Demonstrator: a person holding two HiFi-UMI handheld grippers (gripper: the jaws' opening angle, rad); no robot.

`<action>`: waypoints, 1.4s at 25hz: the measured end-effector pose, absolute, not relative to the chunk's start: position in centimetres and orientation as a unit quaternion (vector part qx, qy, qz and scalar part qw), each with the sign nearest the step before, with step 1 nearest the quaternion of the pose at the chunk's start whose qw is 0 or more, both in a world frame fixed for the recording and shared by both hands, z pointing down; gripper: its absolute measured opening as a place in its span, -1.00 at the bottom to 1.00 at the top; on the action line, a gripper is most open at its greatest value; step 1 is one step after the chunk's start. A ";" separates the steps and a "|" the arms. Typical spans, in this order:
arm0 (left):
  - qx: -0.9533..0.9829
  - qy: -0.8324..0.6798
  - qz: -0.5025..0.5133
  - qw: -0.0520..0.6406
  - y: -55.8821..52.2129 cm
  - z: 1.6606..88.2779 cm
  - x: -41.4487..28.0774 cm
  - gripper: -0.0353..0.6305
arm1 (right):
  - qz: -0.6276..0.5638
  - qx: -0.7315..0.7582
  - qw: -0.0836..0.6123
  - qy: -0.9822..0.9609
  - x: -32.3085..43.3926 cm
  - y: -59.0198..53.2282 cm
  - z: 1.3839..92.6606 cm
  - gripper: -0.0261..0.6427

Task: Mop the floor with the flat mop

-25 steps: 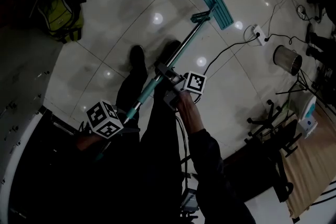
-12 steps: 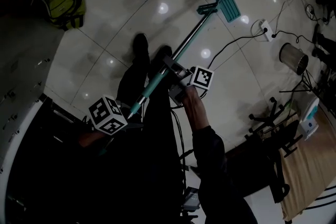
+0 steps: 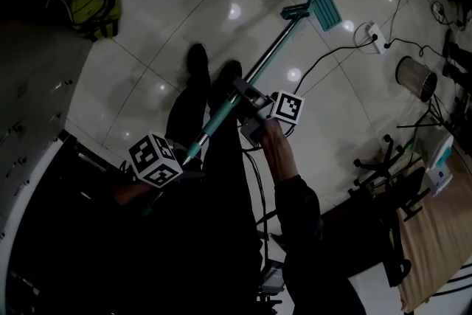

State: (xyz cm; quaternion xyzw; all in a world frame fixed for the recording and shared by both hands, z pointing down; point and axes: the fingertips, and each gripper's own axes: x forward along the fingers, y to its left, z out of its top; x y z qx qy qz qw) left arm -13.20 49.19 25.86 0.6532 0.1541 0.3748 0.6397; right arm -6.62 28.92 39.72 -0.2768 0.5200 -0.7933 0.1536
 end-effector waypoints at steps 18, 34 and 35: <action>0.657 0.153 0.378 0.634 51.9 25.3 -11.7 -0.50 | -0.796 -0.263 0.138 0.528 -5.3 31.6 39.1 -0.45; 0.665 0.156 0.380 0.624 52.1 24.6 -11.7 -0.48 | -0.785 -0.243 0.097 0.561 -5.4 32.3 38.8 -0.40; 0.666 0.157 0.382 0.621 52.0 24.6 -11.8 -0.47 | -0.784 -0.244 0.091 0.563 -5.3 32.2 38.9 -0.40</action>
